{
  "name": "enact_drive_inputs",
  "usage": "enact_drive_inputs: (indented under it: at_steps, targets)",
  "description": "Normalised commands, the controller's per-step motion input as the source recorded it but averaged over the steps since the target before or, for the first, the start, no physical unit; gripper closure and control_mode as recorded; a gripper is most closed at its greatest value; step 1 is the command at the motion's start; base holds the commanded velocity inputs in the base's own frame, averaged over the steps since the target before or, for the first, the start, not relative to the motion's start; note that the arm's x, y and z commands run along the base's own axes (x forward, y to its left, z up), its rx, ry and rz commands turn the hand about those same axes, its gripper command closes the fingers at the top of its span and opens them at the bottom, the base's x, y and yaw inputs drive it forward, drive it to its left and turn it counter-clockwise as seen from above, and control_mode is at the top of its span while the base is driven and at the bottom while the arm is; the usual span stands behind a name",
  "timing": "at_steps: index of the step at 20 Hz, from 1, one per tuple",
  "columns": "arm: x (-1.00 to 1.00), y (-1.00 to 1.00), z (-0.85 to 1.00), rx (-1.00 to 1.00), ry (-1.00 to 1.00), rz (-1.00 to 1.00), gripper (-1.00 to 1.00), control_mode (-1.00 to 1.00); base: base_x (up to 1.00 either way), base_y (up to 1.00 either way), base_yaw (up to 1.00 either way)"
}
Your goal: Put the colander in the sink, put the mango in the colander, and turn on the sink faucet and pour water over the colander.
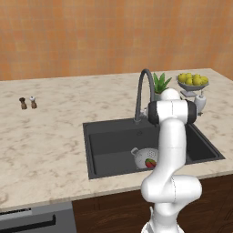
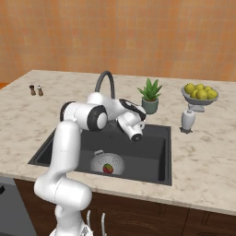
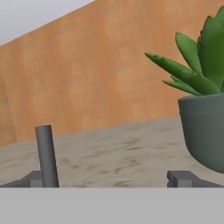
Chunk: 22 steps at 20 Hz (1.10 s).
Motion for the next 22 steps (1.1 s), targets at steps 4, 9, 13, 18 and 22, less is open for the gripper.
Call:
enact_drive_inputs:
  at_steps: [4, 9, 13, 18, 22]
  targets:
    - [0.00, -1.00, 0.00, 0.05, 0.00, 0.00, -1.00, -1.00, 0.00, 0.00, 0.00]
    - [0.00, -1.00, 0.00, 0.07, 0.00, 0.00, -1.00, -1.00, 0.00, 0.00, 0.00]
    - [0.00, -1.00, 0.00, 0.06, 0.00, 0.00, -1.00, -1.00, 0.00, 0.00, 0.00]
    - [0.02, -0.99, 0.00, 0.05, 0.00, 0.00, -1.00, -1.00, 0.00, 0.00, 0.00]
    - [0.03, -0.93, -0.01, 0.04, 0.00, 0.00, -1.00, -1.00, 0.00, 0.00, 0.00]
